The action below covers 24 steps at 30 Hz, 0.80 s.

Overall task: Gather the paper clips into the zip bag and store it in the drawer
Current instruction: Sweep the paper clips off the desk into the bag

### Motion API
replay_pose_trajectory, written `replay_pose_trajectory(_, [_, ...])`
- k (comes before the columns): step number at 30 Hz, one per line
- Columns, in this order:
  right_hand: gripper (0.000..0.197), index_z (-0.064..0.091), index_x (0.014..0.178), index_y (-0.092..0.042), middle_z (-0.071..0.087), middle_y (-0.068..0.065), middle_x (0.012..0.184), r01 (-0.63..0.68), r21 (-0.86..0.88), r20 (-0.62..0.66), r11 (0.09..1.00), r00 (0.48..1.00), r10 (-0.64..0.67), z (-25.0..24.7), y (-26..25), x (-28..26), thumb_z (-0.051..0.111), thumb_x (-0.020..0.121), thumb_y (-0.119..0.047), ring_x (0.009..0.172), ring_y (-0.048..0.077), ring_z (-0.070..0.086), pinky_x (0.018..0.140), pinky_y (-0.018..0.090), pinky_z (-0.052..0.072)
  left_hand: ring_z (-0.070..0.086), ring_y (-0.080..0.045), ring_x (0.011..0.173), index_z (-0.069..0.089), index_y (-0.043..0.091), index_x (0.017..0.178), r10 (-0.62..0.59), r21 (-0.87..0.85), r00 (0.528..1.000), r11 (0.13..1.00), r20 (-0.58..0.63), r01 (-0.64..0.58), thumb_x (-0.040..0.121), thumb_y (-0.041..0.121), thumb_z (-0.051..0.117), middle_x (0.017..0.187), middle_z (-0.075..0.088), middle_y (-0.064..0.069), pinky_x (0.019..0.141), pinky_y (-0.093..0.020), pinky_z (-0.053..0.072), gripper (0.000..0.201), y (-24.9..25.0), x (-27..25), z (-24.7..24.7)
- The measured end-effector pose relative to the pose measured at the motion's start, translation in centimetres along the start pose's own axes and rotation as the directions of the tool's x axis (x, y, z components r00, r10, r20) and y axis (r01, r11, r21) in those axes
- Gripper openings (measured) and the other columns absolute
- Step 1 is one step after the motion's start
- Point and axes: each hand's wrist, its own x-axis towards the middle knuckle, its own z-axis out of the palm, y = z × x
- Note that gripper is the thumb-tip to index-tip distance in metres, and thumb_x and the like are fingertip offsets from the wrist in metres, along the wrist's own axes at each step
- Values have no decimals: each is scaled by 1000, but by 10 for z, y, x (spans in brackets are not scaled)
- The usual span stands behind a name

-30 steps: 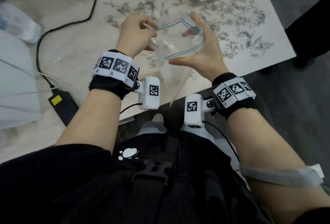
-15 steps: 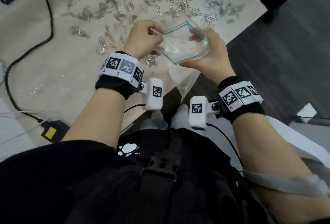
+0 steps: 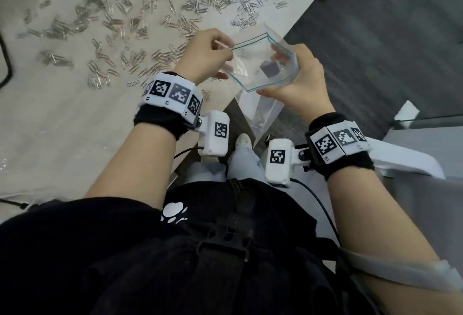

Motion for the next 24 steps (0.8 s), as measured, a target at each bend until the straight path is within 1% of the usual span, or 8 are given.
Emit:
replay_pose_trajectory(3, [66,62,103,-13,56,0,99,-25,20,-10,1000,1000,25,2,8,-7,73,48,-47,104,29,57,91,51,46,69,-19,75,58,15,96,-23,-17,1000,1000,10,24,85,6,55,98,59,-13,74,-42,60,15,-8,2,5])
replay_pose_trajectory(6, [53,56,96,-35,56,-7,98,-36,55,-33,998,999,38,3,15,-14,74,49,-50,105,25,58,92,47,48,70,-23,85,58,14,101,-44,-30,998,999,32,45,85,8,55,97,60,-11,74,-40,60,18,-16,3,12])
replay_pose_trajectory(7, [53,54,96,-37,57,-5,98,-34,56,-55,998,998,37,4,19,-17,74,49,-49,103,25,59,90,46,48,69,-25,88,58,14,102,-47,-35,998,998,39,48,85,9,56,97,61,-10,74,-38,60,19,-20,3,15])
replay_pose_trajectory(10, [60,61,106,-23,55,1,99,-48,50,-103,998,993,53,9,33,-22,78,52,-42,98,22,60,89,42,50,67,-26,90,60,16,103,-34,-47,999,998,42,36,84,12,57,97,61,-7,70,-34,60,20,-32,5,20])
replay_pose_trajectory(13, [60,59,107,-27,52,-3,99,-75,64,-107,995,991,82,17,44,-25,78,52,-42,99,19,59,92,36,49,62,-17,82,60,16,104,-3,-61,1000,998,-28,1,86,13,57,93,61,-1,69,-31,59,19,-46,5,18])
replay_pose_trajectory(16, [54,62,105,-21,52,-2,97,-92,67,-117,993,988,100,26,55,-27,80,55,-32,97,18,57,91,40,49,66,-18,86,59,16,102,48,-96,985,993,-164,-65,88,13,57,91,60,4,64,-31,59,14,-59,3,8])
replay_pose_trajectory(21, [57,64,104,-10,50,1,97,-127,50,-183,991,974,134,39,74,-32,81,54,-31,95,19,55,87,35,48,62,-15,81,62,16,95,128,-48,881,985,-455,-168,84,11,56,90,62,6,58,-27,54,14,-81,3,-16])
replay_pose_trajectory(24, [57,63,106,-10,54,6,100,-131,64,-236,989,961,143,44,86,-39,82,55,-28,98,25,59,87,41,50,58,-8,82,64,14,93,194,75,780,980,-594,-187,79,13,53,92,65,3,76,-25,53,18,-94,5,-26])
